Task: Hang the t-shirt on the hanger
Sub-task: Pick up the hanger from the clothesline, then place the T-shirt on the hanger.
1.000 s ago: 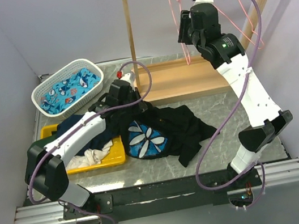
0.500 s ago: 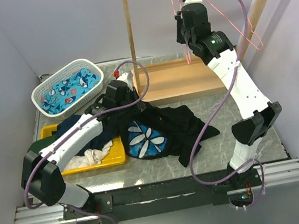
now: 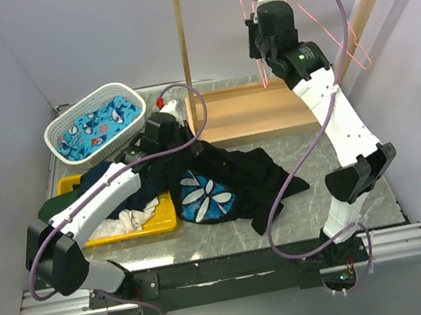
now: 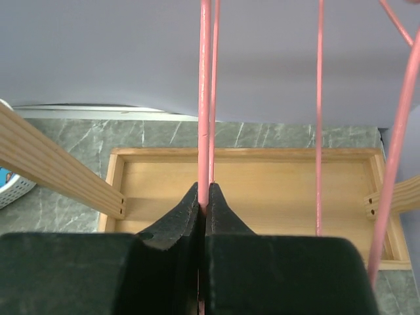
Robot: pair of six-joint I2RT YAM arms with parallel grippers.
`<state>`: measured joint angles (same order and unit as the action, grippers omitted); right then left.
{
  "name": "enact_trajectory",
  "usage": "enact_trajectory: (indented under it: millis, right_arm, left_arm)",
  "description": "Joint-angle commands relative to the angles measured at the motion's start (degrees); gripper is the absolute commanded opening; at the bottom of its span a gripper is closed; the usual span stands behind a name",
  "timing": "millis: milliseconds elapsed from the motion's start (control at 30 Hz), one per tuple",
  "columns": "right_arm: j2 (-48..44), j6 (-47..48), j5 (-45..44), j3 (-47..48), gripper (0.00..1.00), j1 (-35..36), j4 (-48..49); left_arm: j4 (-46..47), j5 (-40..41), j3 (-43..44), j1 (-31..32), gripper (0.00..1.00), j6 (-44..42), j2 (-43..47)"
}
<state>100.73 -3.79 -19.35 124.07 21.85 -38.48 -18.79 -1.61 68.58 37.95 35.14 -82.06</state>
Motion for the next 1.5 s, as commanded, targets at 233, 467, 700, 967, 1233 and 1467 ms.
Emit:
enact_trajectory:
  millis: [233, 467, 700, 967, 1233, 1467]
  right_arm:
    - [-8.70, 1.51, 2.04, -3.39, 0.00, -0.40, 5.61]
    - [-17.91, -2.97, 5.99, -14.10, 0.00, 0.65, 5.96]
    - [-30.23, -9.29, 10.39, -26.41, 0.00, 3.46, 3.07]
    - [-47.70, -17.47, 21.63, -47.58, 0.00, 10.48, -4.31]
    - [-59.41, -22.31, 31.21, -60.78, 0.00, 16.65, -10.64]
    - [-60.12, -21.00, 33.15, -64.30, 0.00, 17.18, -12.67]
  left_arm:
    - [0.86, 0.55, -0.81, -0.60, 0.12, -0.51, 2.61]
    - [0.33, 0.20, -0.29, -1.74, 0.07, -0.68, 1.38]
    - [-0.64, -0.76, 1.03, -4.29, 0.02, -0.51, -1.08]
    - [-1.96, -2.08, 5.07, -6.49, 0.01, -1.12, -6.79]
    - [-4.06, -1.47, 9.64, -7.19, 0.01, -1.56, -10.83]
    - [-4.94, -0.33, 10.79, -7.46, 0.01, -1.91, -10.93]
